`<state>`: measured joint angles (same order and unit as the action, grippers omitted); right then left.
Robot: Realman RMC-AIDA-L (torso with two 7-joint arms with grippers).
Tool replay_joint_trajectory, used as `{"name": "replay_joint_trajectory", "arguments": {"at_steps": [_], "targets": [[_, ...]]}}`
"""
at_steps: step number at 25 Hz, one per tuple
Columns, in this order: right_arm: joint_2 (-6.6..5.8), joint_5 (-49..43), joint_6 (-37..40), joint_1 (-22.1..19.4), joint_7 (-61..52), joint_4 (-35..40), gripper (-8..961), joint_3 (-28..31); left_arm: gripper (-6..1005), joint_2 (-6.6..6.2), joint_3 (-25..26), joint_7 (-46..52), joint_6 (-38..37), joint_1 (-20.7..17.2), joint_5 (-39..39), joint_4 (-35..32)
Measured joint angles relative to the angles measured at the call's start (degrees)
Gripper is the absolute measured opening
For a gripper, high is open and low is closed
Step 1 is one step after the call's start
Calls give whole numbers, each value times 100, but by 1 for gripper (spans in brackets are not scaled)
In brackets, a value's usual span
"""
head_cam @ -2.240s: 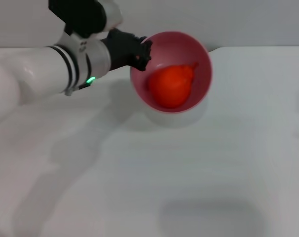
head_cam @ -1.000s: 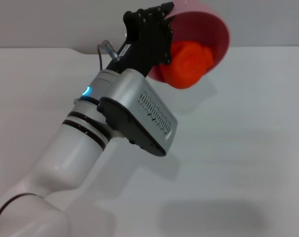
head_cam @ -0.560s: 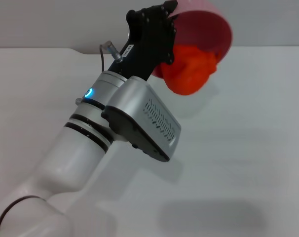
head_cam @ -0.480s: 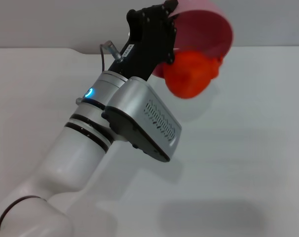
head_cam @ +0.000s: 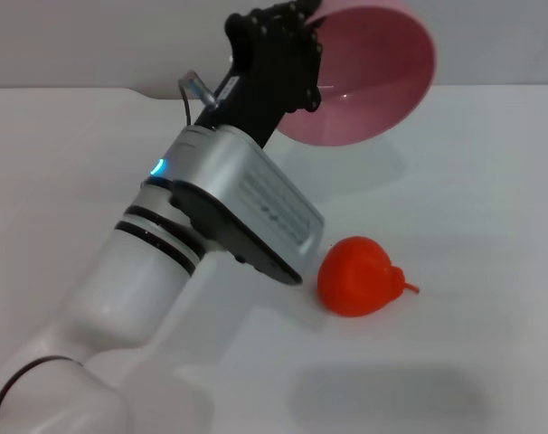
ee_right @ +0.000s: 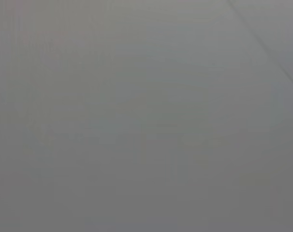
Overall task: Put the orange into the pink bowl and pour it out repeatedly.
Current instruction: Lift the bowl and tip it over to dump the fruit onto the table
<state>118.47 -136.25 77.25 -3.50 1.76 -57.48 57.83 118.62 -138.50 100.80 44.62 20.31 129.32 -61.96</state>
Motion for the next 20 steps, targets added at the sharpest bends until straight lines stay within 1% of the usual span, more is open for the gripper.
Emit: {"name": "replay_joint_trajectory", "arguments": {"at_steps": [3,6,8,10,11,12,15,16,17,18,20], "targets": [[-1,-6,-39,37,0,22,649,-36,57,-19,153,745,-199,37,-11,0],[-6,-42,-102,76,-2,71,649,-76,57,-25,514,1685,-832,143,-18,0],[-7,-73,-197,89,-5,74,648,-89,57,-30,920,2452,-1547,260,-23,-12],[-15,-82,-329,90,-8,64,648,-109,58,-30,1420,3122,-2458,400,-41,-36],[-19,-83,-409,89,-8,43,648,-118,58,-30,1724,3412,-3039,496,-85,-46],[-24,-84,-522,84,-9,16,647,-115,58,-29,1884,3498,-3338,555,-135,-46],[-55,-86,-872,86,-9,-68,647,-85,58,-36,3104,3726,-5347,1016,-629,87],[-80,-86,-990,90,-9,-102,647,-80,58,-41,3446,3719,-5762,1150,-759,150],[-112,-86,-1132,101,-9,-152,646,-82,58,-40,3945,3696,-6419,1345,-881,300],[-145,-90,-1291,106,-9,-208,646,-85,59,-46,4318,3676,-6918,1493,-943,403],[-218,-120,-1693,111,-9,-371,646,-71,59,-75,5226,3615,-7904,1816,-885,656]]}}
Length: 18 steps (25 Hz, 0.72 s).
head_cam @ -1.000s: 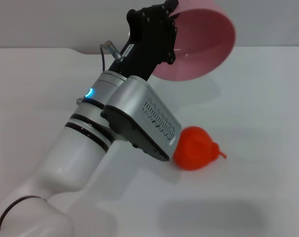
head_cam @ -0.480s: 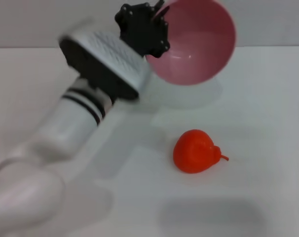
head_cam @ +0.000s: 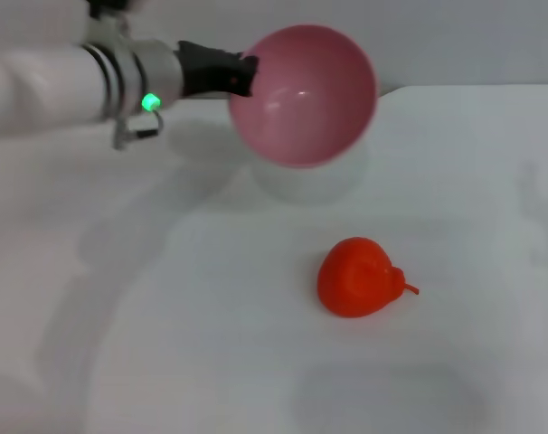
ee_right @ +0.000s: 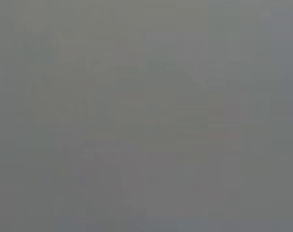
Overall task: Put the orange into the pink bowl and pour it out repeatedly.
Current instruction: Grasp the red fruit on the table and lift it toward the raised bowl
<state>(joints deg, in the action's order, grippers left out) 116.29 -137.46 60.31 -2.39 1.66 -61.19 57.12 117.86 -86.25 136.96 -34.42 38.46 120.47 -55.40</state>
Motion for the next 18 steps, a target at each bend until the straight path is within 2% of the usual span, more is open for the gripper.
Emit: {"name": "replay_joint_trajectory", "arguments": {"at_steps": [3,5,7,9,13,14,16,18], "targets": [[-142,-32,-860,-15,1,-380,645,110,59,-59,1110,-87,-1193,381,393,240],[-273,-54,-1702,-16,32,-737,645,278,59,-101,1628,-95,-1690,518,707,267],[-387,-154,-2810,23,44,-1143,644,531,60,-199,2121,-91,-2169,608,988,248],[-455,-419,-4299,112,47,-1619,644,925,60,-272,2227,-81,-2356,622,1022,230],[-469,-1106,-6776,398,112,-2473,643,1417,60,-409,2315,-53,-2655,560,1039,173],[-464,-1227,-7333,488,193,-2690,643,1474,61,-410,2319,-53,-2668,554,1039,171],[-416,-1297,-8219,656,455,-3029,642,1563,61,-415,2348,-73,-2728,516,1040,165],[-279,-1298,-9392,904,859,-3327,642,1705,61,-416,2355,-90,-2732,489,1040,173]]}}
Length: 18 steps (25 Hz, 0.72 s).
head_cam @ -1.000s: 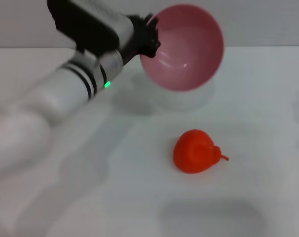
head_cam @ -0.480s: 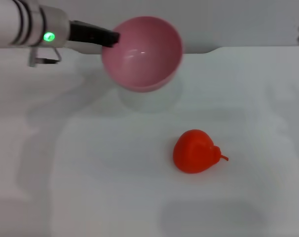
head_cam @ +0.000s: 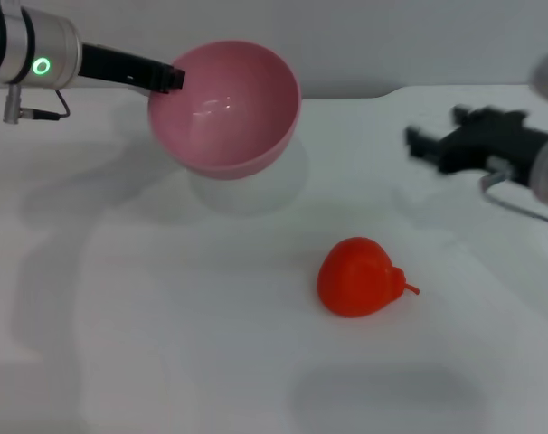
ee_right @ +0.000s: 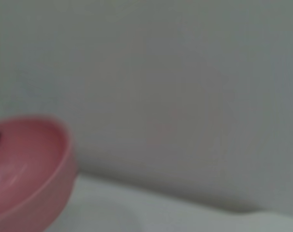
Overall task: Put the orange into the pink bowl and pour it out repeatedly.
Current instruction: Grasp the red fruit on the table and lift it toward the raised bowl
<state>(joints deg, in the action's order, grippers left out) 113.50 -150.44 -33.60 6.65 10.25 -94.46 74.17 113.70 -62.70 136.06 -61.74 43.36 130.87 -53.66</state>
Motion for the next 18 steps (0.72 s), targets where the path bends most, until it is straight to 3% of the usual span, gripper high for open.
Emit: {"name": "replay_joint_trajectory", "arguments": {"at_steps": [5,7,10,18], "targets": [[409,156,-2271,695,883,-76,641,559,62,5,-21,-10,1,-49,1,44],[502,448,-2915,923,1250,26,640,774,62,11,-29,-13,-3,-53,1,53],[494,981,-3471,1246,1614,297,639,977,62,20,-40,-13,-31,-67,6,55],[514,1115,-3558,1696,2019,1240,638,1130,63,64,-41,-13,-77,-72,9,44]]}}
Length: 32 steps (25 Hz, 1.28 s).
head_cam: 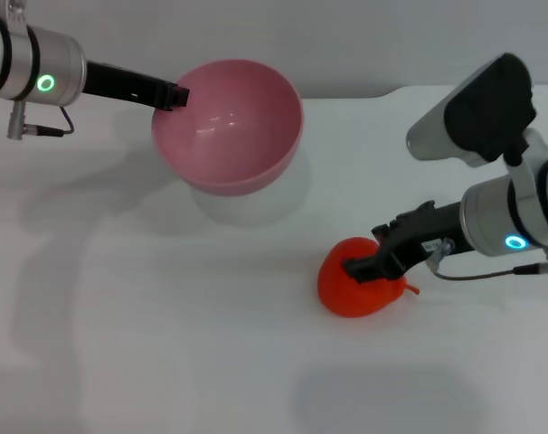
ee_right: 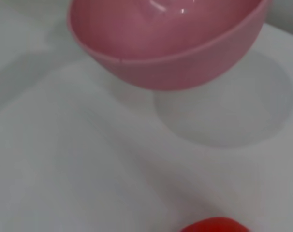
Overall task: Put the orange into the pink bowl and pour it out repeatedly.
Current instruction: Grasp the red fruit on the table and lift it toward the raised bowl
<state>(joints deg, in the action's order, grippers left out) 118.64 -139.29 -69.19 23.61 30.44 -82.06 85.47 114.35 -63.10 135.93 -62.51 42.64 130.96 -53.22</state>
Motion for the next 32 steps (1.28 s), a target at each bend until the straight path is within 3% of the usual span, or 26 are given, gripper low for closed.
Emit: {"name": "replay_joint_trajectory", "arguments": {"at_steps": [21,27,32], "targets": [[19,346,518,214,389,755,633,-66,66,65,-2,-53,64,-54,0,14],[19,354,520,193,392,754,402,-30,67,68,0,-65,74,-66,0,14],[19,360,514,176,393,755,299,-56,67,70,0,-71,73,-74,0,14]]}}
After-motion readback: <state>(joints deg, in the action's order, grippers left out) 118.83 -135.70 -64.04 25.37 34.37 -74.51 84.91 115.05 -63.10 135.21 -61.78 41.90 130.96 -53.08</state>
